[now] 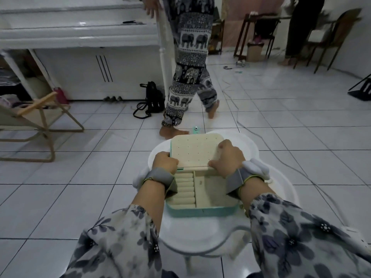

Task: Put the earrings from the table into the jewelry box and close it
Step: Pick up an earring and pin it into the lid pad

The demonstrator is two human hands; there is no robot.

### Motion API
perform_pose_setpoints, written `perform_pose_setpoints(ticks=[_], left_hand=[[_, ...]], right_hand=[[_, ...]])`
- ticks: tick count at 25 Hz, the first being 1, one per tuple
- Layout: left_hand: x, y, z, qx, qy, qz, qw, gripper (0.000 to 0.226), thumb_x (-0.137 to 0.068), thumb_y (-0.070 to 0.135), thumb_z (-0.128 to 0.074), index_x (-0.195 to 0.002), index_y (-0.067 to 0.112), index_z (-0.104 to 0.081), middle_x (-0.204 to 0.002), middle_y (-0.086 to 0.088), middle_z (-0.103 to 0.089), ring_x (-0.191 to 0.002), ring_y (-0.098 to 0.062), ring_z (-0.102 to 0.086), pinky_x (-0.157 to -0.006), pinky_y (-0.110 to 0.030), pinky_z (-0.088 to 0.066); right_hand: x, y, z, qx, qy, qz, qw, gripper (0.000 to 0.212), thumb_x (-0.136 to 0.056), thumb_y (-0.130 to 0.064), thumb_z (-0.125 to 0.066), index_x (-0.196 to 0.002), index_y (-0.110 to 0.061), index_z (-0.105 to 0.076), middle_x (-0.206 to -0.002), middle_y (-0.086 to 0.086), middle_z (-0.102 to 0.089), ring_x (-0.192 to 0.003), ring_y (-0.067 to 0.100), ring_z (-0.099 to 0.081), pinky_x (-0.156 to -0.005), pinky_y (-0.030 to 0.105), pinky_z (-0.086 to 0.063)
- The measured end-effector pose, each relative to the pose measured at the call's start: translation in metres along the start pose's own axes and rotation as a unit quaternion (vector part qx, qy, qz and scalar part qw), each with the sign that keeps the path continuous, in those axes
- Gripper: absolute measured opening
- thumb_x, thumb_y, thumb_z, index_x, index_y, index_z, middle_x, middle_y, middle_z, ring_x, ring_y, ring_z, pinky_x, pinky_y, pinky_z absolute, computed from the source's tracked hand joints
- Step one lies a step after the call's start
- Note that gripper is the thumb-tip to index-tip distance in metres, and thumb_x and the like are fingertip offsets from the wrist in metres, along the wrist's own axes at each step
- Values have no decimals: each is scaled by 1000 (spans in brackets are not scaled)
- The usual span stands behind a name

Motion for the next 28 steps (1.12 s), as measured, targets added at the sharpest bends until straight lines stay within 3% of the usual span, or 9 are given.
perform_pose_setpoints(ticks=[4, 8, 10, 12, 16, 21, 24, 26, 28], left_hand=[[-9, -3, -2, -57, 27, -4, 998, 16, -82, -3, -47, -78, 1, -62, -77, -12, -57, -77, -28, -51, -67, -27, -37], [-13, -7, -2, -107, 35, -3, 994, 33, -84, -4, -45, -54, 8, -40, -57, -4, -37, -62, -24, -40, -61, -26, -32], [-12, -8, -1, -108, 37, -9, 993, 40, -83, -5, -46, -50, 11, -31, -54, -4, -30, -52, -20, -29, -51, -27, -25], [-12, -10, 0, -65, 49, -34, 996, 38, -78, -5, -47, -50, 13, -29, -54, -5, -27, -54, -23, -24, -52, -27, -21], [-8, -16, 5, -27, 82, -55, 995, 5, -66, 13, -49, -67, 18, -50, -68, -8, -43, -67, -19, -37, -64, -30, -34], [-1, -11, 12, -84, 88, -51, 991, 18, -79, 8, -60, -70, 20, -50, -73, -5, -47, -71, -19, -40, -68, -27, -36], [14, 2, 15, -122, 110, -69, 984, 23, -84, 12, -60, -67, 27, -54, -74, -4, -51, -78, -23, -44, -72, -24, -33], [27, 13, 18, -122, 130, -104, 978, 10, -86, 16, -59, -88, 20, -67, -90, -2, -63, -93, -26, -55, -80, -24, -37], [39, 25, 19, -114, 138, -139, 974, 23, -87, 17, -59, -108, 16, -67, -107, -3, -65, -101, -23, -59, -87, -26, -40]], right_hand=[[-2, 3, 1, -4, -10, 17, 1000, 55, -75, -29, -72, -121, -10, -47, -119, 9, -59, -108, 28, -55, -83, 31, -42], [3, 6, 7, 6, -24, 26, 999, 45, -78, -30, -70, -116, -11, -56, -117, 7, -62, -106, 27, -58, -75, 27, -40], [5, 9, 10, -10, -36, 29, 999, 42, -80, -27, -68, -118, -12, -59, -119, 7, -61, -108, 27, -58, -78, 27, -41], [5, 15, 13, -62, -37, 27, 997, 45, -79, -21, -70, -122, -15, -58, -123, 7, -60, -111, 27, -56, -85, 28, -43], [6, 23, 13, -134, -42, 37, 989, 45, -79, -12, -69, -123, -17, -59, -125, 7, -60, -112, 27, -57, -96, 38, -47], [9, 36, 11, -181, -65, 60, 980, 42, -78, -8, -68, -118, -18, -63, -120, 4, -64, -112, 21, -59, -95, 42, -49], [15, 46, 25, -219, -68, 77, 970, 43, -78, -3, -66, -119, -17, -62, -117, 3, -65, -104, 16, -63, -97, 37, -49], [21, 58, 46, -247, -36, 80, 965, 37, -78, -2, -65, -111, -19, -66, -107, 1, -69, -96, 14, -66, -94, 36, -51], [28, 75, 69, -251, -3, 71, 965, 30, -77, -2, -67, -100, -22, -68, -94, -4, -72, -87, 13, -67, -87, 33, -53]])
Point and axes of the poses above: each hand's wrist, its own x-axis away from the middle knuckle, its own z-axis out of the back of the hand, y = z × x, the point moved 6 cm from there along -x, towards the middle knuckle
